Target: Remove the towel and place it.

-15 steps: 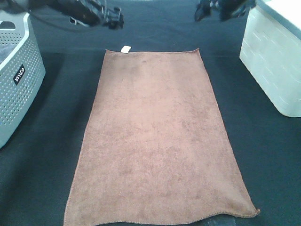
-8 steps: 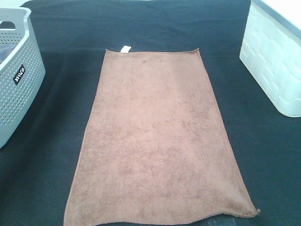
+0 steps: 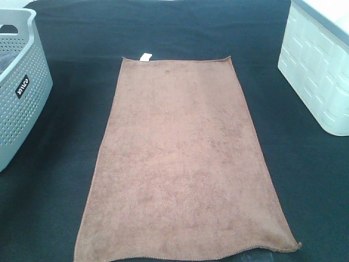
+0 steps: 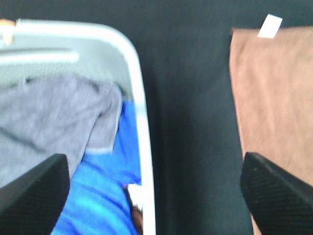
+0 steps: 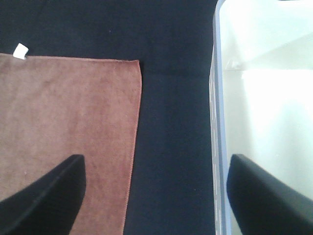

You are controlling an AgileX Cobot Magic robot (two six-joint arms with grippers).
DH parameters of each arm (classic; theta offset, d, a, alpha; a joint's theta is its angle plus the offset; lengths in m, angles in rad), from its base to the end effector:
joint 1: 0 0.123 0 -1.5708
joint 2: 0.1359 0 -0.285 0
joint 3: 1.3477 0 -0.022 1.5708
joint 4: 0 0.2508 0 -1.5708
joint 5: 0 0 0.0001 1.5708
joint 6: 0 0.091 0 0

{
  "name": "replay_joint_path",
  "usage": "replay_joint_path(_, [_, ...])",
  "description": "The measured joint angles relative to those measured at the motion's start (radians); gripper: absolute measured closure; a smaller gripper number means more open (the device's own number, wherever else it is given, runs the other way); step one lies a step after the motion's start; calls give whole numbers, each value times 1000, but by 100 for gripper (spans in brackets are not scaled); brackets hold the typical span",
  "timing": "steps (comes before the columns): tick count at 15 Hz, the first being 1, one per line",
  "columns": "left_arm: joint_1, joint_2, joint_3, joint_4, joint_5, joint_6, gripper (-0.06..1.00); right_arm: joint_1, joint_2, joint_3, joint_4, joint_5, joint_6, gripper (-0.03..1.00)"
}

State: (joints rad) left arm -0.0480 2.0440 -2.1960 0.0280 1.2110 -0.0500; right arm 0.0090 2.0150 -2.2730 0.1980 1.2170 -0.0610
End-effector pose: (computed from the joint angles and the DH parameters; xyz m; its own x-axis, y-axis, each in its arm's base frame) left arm 0.4523 -0.0193 0.3624 -0.8255 -0.0005 -0.5643 0.0001 1.0000 -0.0010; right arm 0.4425 0.0208 0.3988 -0.7623 0.0014 -0.6472 -0.1221 0.9817 0.1459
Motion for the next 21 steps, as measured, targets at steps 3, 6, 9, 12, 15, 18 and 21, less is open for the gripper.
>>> replay_joint_path(3, [13,-35,11,-1,2,-6,8,0,-171,187,6,-1,13,21])
replay_joint_path(6, [40,-183,180,2,2,-10,8,0,-404,468,-1,-1,13,21])
replay_joint_path(9, [40,-461,546,11,-64,-27,8,0,-730,807,-1,0,8,21])
replay_joint_path(12, [40,-769,855,24,-137,-48,8,0,-1010,1067,-1,2,-5,21])
replay_joint_path(15, [40,-1078,1079,76,-141,-74,8,0,-1312,1249,7,5,13,21])
replay_joint_path(18, [40,-1358,1224,99,-145,-78,8,0,-1590,1372,7,6,13,21])
replay_joint_path(21, [40,-1615,1325,102,-121,-78,8,0,-1809,1452,7,6,0,21])
